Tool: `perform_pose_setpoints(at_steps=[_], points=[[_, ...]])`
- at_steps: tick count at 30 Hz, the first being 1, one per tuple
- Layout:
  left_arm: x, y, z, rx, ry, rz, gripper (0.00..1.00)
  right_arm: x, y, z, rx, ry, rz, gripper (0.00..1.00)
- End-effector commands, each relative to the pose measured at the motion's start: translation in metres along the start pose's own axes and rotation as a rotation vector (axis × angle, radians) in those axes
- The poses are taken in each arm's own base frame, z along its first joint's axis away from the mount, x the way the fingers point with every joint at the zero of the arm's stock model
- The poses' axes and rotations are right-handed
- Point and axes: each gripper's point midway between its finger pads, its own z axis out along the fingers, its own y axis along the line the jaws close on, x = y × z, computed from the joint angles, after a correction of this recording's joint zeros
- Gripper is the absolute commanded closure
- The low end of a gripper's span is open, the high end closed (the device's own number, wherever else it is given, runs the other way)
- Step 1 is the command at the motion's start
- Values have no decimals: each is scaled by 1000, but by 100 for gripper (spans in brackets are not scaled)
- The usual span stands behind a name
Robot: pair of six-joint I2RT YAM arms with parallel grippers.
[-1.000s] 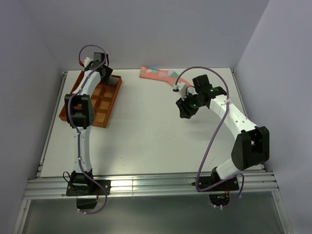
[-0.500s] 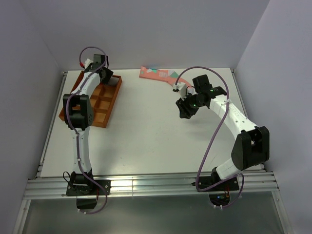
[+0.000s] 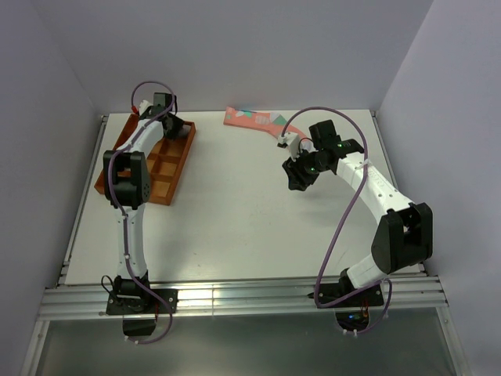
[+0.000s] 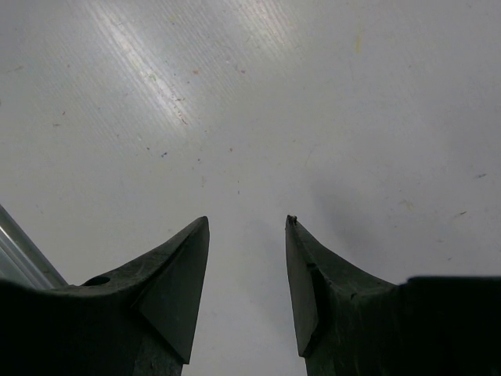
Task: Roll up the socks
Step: Place the sock in the storage box, then reset both arms
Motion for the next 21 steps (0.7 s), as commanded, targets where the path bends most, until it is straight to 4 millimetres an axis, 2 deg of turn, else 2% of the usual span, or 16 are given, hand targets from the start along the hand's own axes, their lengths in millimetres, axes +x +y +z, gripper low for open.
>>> perform_pose_setpoints(at_steps=[1,7,15,18,20,21], points=[[-21,-38,-37,115,-40,-12,56,-9,-2,-9,14,-32,-15,48],[-34,-55,-60,150,-57,1,54,-11,-1,-10,7,-35,-13,48],[-42,-58,-89,184,-68,13,53,-16,1,-14,3,-50,-14,48],[-37,-56,-97,201,-46,26,53,-19,2,-16,-1,-58,-14,48],[-39,-66,-115,261,-45,37,54,-25,3,-23,16,-89,-14,48],[-24,-62,-118,269,-13,64,54,-27,3,-24,28,-108,-20,47]])
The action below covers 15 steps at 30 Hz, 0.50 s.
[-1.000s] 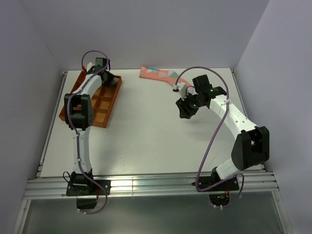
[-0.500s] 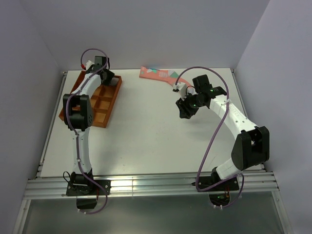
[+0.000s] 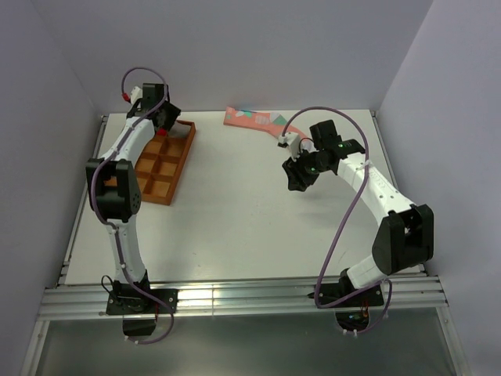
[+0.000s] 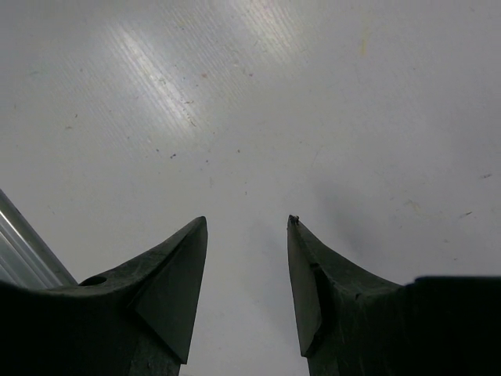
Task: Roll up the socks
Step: Reset both arms
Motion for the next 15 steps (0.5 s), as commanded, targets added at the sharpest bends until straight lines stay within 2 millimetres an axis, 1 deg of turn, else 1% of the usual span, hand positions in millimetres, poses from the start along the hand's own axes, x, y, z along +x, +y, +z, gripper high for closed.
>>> perform_pose_setpoints(at_steps=[1,2,3,4,5,6,7,8,9,10,11,12,13,14,15], points=[[-4,-48,-57,196,-7,56,53,-32,1,-30,59,-130,-28,47],[1,-54,-68,229,-2,78,53,-35,2,-34,66,-143,-29,47],[16,-62,-89,270,12,125,53,-39,3,-38,71,-165,-33,46],[21,-71,-103,316,5,151,52,-43,5,-45,85,-193,-26,46],[31,-75,-115,343,13,180,52,-46,6,-49,93,-210,-24,46],[51,-79,-139,385,35,237,52,-49,7,-53,101,-232,-25,45],[62,-81,-151,418,55,269,52,-53,10,-63,113,-263,-24,45],[83,-87,-168,458,79,305,52,-55,12,-68,122,-283,-22,44],[93,-83,-187,487,85,344,52,-56,12,-70,132,-303,-21,43],[105,-84,-199,527,98,377,52,-59,14,-83,152,-341,-12,42],[117,-82,-210,542,109,404,51,-60,17,-88,159,-358,-9,42],[136,-79,-231,575,128,451,52,-60,17,-92,173,-376,-1,41],[145,-78,-242,603,126,478,51,-62,19,-102,193,-404,13,39],[151,-75,-251,614,112,491,50,-63,21,-106,202,-419,16,38],[171,-69,-269,658,142,511,50,-62,22,-108,206,-425,23,34]])
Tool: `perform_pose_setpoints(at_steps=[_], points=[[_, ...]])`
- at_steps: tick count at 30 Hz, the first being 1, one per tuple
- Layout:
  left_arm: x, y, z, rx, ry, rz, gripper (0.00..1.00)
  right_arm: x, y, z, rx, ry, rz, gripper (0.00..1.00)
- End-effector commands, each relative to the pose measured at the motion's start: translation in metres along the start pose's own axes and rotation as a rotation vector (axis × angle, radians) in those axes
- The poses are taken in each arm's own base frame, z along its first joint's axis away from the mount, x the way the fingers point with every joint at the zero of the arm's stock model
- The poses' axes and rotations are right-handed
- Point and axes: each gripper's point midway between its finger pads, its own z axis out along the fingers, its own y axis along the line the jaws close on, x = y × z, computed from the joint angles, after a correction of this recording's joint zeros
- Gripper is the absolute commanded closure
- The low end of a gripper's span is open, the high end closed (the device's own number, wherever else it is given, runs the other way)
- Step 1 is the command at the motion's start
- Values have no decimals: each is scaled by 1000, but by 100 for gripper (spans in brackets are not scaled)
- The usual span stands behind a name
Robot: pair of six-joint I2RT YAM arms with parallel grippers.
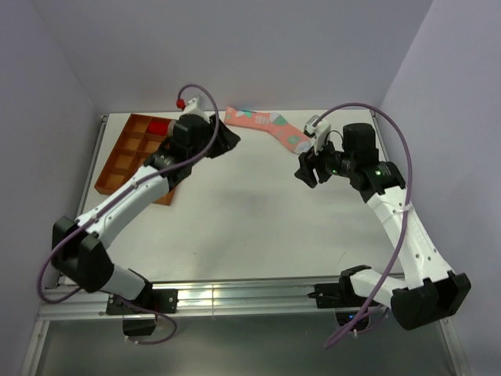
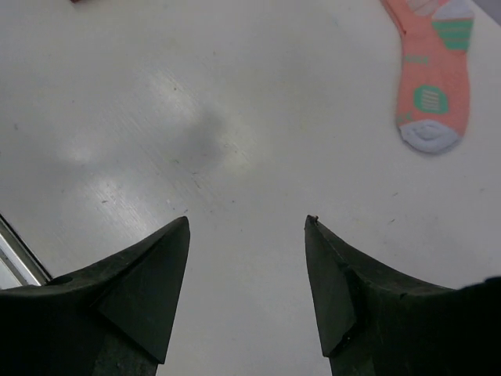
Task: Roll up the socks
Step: Reset both arms
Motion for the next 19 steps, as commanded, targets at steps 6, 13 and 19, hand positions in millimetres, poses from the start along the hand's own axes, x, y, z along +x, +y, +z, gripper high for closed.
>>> perform_pose_setpoints(at_steps=[6,13,19], points=[[46,-32,-54,179,1,180,50,-18,7,-30,67,-102,82,0],[68,-46,-78,230,0,248,49,-20,11,-44,113,-167,84,0],[65,-47,-84,240,0,253,49,-26,14,-50,113,-198,86,0]])
